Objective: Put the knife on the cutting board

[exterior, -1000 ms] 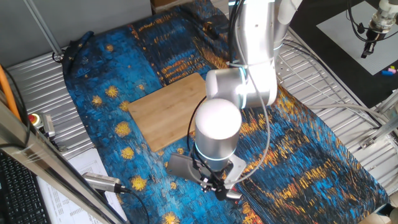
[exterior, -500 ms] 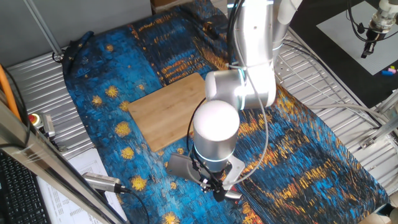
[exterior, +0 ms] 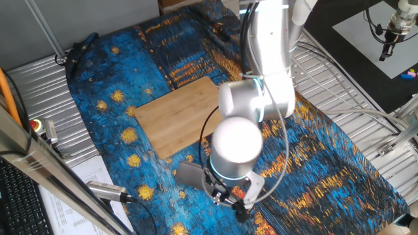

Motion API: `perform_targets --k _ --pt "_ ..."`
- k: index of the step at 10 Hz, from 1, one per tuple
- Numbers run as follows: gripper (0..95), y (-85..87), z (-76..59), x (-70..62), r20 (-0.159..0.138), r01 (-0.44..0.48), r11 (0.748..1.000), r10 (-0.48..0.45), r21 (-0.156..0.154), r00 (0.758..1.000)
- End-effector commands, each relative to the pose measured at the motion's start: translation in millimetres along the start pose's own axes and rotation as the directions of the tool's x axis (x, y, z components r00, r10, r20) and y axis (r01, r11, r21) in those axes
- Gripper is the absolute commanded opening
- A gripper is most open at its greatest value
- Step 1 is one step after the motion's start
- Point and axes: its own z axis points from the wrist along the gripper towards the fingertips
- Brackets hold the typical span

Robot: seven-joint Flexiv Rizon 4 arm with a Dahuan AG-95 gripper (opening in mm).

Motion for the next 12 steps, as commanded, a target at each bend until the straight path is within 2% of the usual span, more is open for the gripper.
perform_targets --k 1,3,5,8,9,10,12 --pt "38.0 -1.9 10.7 1.4 -0.008 -0.003 0.999 0.003 0.039 1.0" --pt "38.0 -5.1 19.2 2.3 0.02 0.013 0.999 -0.014 0.047 1.0" --pt "38.0 -9.3 22.1 3.2 0.017 0.027 0.999 -0.028 0.04 0.999" --pt "38.0 -11.0 30.8 3.2 0.052 0.049 0.998 -0.052 0.044 0.997" --pt "38.0 -11.1 32.6 2.9 0.057 0.055 0.998 -0.057 0.041 0.997" --pt "38.0 -10.8 33.6 2.6 0.058 0.07 0.997 -0.071 0.024 0.996" --pt "38.0 -10.6 34.4 2.1 0.07 0.067 0.998 -0.068 0.021 0.995"
